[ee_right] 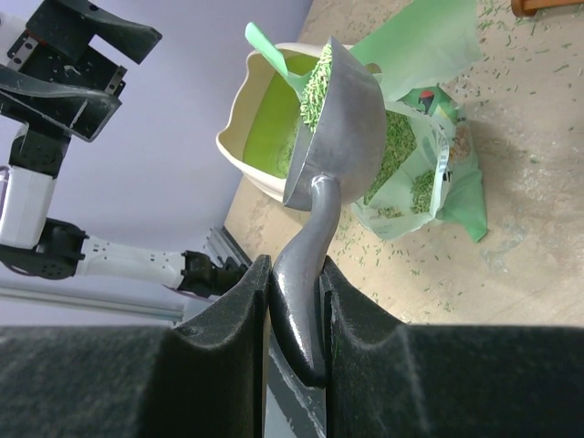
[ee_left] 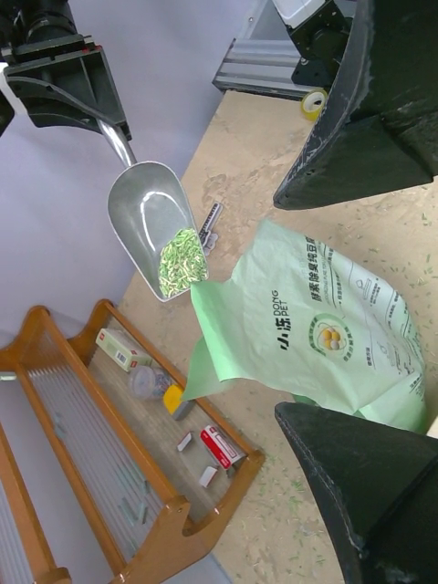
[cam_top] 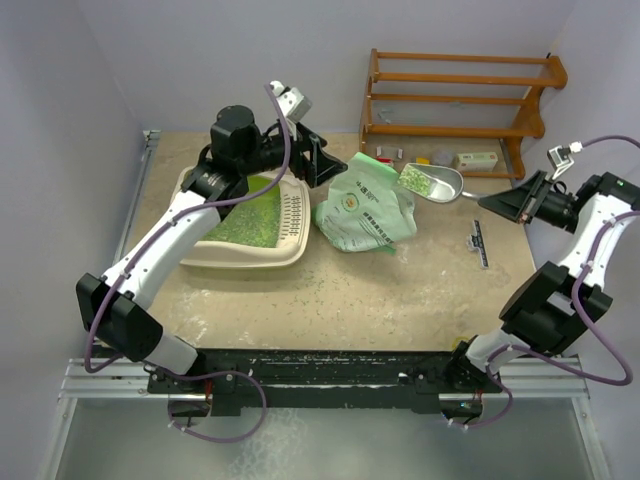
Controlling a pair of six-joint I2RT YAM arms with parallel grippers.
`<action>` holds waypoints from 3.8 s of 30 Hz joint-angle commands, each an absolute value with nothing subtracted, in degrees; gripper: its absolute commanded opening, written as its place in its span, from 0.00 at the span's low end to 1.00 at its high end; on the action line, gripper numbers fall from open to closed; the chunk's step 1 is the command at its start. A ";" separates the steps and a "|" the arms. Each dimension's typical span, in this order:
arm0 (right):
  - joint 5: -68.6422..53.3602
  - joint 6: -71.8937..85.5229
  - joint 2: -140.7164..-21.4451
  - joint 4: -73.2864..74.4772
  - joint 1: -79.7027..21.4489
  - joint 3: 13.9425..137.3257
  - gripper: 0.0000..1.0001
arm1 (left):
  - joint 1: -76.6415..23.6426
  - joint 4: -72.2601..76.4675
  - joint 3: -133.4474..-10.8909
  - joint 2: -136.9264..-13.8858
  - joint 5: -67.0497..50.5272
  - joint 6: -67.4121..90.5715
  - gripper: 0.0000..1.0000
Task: Fill the litter box with clean litter
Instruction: 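Scoop the cat litter from the cat litter bag, then pour the cat litter into the litter box.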
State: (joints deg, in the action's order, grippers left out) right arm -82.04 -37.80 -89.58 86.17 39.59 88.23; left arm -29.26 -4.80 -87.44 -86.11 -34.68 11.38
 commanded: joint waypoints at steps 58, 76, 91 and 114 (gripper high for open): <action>-62.54 6.64 -111.79 56.78 -8.85 134.78 0.00 | -28.92 -2.48 -73.62 -68.63 -21.35 10.37 0.84; -46.61 0.00 -125.43 56.50 -21.07 150.40 0.00 | -29.02 -3.35 -69.27 -65.96 -16.18 11.29 0.83; -43.97 -0.81 -125.06 55.08 -29.68 151.60 0.00 | -29.00 -5.87 -65.83 -63.81 -13.10 9.46 0.83; -43.97 -0.81 -127.54 55.08 -35.37 148.13 0.00 | -29.00 -6.72 -60.64 -60.42 -12.90 9.44 0.82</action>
